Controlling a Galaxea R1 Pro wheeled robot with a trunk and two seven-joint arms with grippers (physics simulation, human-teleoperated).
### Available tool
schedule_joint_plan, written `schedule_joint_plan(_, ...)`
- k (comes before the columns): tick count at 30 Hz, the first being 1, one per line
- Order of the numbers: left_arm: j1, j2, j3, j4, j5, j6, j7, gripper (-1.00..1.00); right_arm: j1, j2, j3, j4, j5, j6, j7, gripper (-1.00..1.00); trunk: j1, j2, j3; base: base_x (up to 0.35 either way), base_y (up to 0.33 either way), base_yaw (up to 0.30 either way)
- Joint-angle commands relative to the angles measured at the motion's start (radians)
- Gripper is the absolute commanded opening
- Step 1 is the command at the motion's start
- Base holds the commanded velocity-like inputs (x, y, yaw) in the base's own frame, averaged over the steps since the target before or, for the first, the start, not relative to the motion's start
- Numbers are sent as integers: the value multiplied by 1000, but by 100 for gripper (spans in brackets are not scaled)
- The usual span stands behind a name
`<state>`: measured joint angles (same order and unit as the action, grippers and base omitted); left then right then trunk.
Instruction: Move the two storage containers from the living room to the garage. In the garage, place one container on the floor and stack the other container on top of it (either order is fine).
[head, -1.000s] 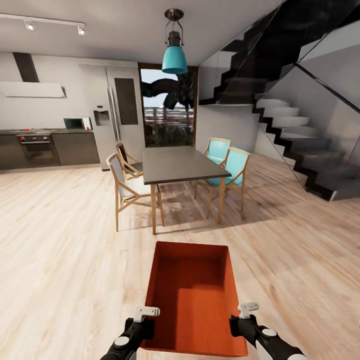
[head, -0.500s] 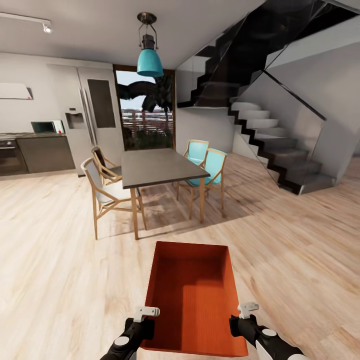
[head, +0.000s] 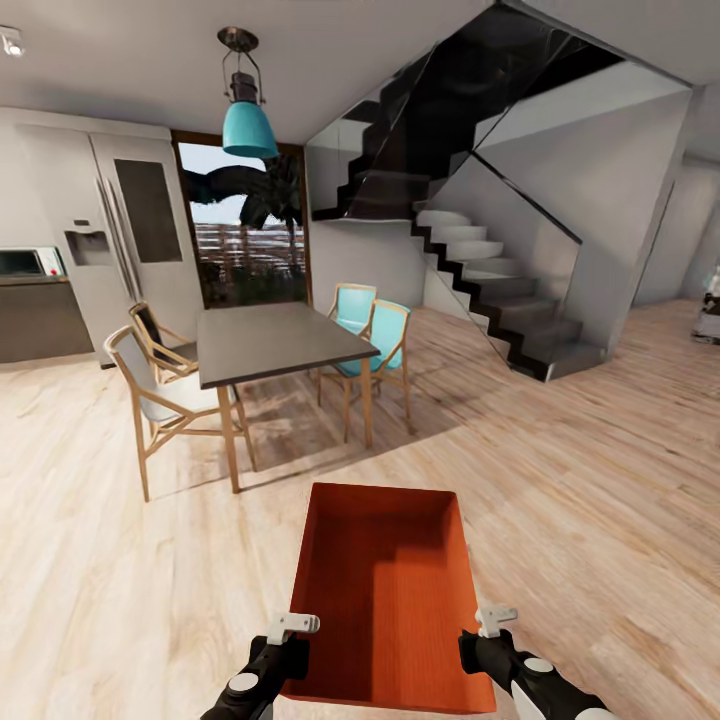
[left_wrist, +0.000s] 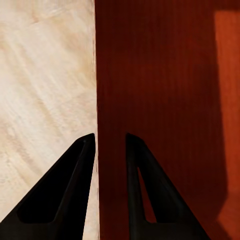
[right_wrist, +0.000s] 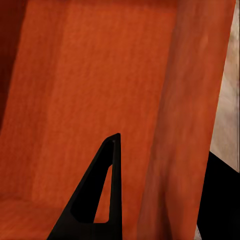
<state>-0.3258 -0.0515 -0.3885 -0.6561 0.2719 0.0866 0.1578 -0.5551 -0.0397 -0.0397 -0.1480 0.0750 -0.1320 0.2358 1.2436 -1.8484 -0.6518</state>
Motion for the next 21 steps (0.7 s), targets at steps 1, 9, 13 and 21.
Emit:
schedule_joint_plan(1, -1, 1, 5, -1, 6, 5, 17, -100, 0, 0, 15, -2, 0, -21, -3, -100, 0, 0, 0, 0, 0, -268)
schedule_joint_plan(9, -1, 1, 5, -1, 6, 5, 17, -100, 0, 0, 15, -2, 0, -21, -3, -100, 0, 0, 7, 0, 0, -268)
schedule_joint_plan(13, -1, 1, 5, -1, 6, 5, 17, -100, 0, 0, 15, -2, 0, -21, -3, -100, 0, 0, 11, 0, 0, -266)
schedule_joint_plan(21, -1, 1, 5, -1, 6, 5, 17, -100, 0, 0, 15, -2, 0, -21, -4, -100, 0, 0, 15, 0, 0, -130)
